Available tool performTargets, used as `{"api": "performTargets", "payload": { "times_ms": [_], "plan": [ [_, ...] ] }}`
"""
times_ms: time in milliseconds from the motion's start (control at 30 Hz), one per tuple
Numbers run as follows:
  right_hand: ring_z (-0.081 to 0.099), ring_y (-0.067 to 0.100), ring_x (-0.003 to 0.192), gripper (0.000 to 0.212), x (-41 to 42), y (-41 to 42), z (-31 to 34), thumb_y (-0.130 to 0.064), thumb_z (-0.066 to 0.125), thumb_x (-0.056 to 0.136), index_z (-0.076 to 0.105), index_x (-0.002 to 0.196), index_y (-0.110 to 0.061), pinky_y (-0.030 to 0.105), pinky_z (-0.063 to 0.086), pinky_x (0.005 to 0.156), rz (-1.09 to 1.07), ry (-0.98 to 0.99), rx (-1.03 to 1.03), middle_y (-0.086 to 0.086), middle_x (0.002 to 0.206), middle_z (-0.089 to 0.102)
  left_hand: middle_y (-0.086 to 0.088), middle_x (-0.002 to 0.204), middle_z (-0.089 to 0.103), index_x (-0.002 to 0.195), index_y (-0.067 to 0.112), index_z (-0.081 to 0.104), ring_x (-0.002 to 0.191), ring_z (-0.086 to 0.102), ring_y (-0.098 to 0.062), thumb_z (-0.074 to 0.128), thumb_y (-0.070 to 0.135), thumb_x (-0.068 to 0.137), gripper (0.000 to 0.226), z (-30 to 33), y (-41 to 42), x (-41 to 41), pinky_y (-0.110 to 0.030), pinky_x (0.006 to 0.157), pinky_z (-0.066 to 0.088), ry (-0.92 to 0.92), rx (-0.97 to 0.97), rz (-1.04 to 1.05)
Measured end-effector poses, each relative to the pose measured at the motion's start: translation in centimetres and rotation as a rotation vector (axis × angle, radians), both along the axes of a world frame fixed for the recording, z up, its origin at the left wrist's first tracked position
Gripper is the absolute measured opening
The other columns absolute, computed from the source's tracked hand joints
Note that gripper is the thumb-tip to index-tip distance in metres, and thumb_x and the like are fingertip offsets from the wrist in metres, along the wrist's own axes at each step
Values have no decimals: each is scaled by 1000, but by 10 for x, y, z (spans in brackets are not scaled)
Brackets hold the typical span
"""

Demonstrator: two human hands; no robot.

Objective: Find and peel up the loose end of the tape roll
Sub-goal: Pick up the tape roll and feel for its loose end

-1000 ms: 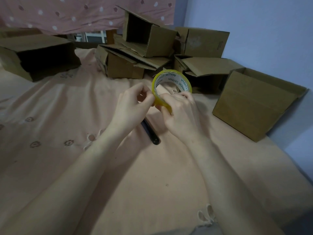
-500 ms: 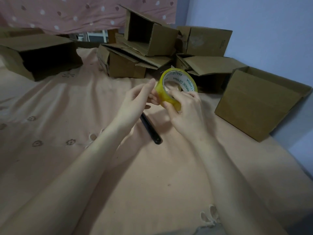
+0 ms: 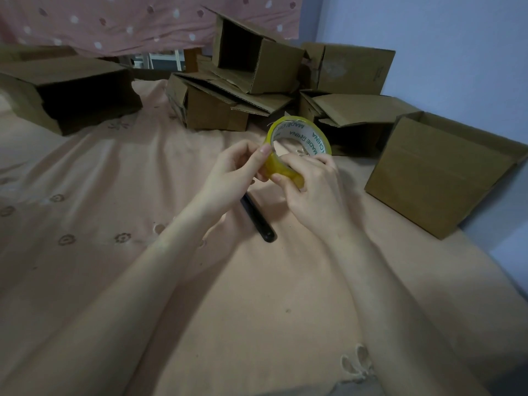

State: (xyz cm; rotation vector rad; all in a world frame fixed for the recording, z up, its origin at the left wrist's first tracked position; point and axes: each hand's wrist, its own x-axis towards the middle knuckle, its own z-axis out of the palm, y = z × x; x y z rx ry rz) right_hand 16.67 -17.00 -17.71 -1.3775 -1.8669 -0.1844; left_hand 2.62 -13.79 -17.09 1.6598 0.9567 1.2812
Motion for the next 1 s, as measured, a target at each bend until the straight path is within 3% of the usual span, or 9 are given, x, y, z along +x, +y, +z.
{"api": "performTargets", "payload": {
  "times_ms": [267, 367, 433, 567, 700, 867, 1000],
  "plan": [
    [59, 26, 89, 15, 1, 2, 0, -26, 55, 85, 63, 96, -20, 35, 38, 86, -2, 3, -19, 2, 86, 69, 5, 68, 48, 85, 1, 50, 61, 48, -7, 43, 22, 100, 26, -4, -2, 0, -20, 61, 42, 146, 213, 40],
    [58, 29, 93, 21, 1, 2, -1, -25, 53, 84, 62, 102, -22, 38, 40, 87, -7, 2, -43, 1, 89, 69, -2, 64, 51, 83, 5, 50, 64, 51, -21, 43, 31, 99, 32, -3, -4, -1, -34, 62, 42, 287, 277, 150],
    [57, 29, 94, 25, 0, 1, -1, -24, 52, 84, 62, 107, -22, 38, 40, 89, -7, -22, -57, 0, 92, 69, -4, 63, 52, 80, 5, 49, 62, 49, -20, 42, 34, 99, 35, -2, -5, -1, -38, 61, 40, 346, 286, 210],
    [57, 28, 92, 23, 1, 1, -1, -24, 54, 86, 63, 106, -19, 34, 37, 86, -10, -27, -37, 3, 93, 70, 3, 62, 52, 78, 9, 48, 58, 48, -10, 40, 31, 100, 33, 0, -8, -1, -36, 62, 42, 343, 302, 163],
    [57, 28, 87, 16, 1, 1, 0, -25, 57, 86, 63, 98, -17, 30, 33, 84, -3, -8, -18, 2, 88, 69, 4, 62, 52, 81, 9, 46, 59, 50, -11, 38, 27, 101, 29, -1, -9, -1, -37, 65, 43, 329, 310, 157],
    [56, 26, 91, 18, 1, 0, 0, -20, 58, 86, 63, 103, -19, 27, 30, 85, -11, -40, -38, 3, 92, 70, -6, 65, 56, 80, 12, 48, 60, 52, -18, 40, 27, 100, 26, -1, -9, 1, -37, 59, 42, 335, 320, 180],
    [59, 25, 85, 22, 1, -1, 2, -16, 59, 85, 64, 106, -18, 25, 28, 85, -5, -73, -25, 3, 88, 70, 2, 66, 58, 78, 13, 55, 60, 58, -13, 47, 23, 97, 23, 2, -9, -2, -35, 61, 48, 330, 301, 193]
  ]
}}
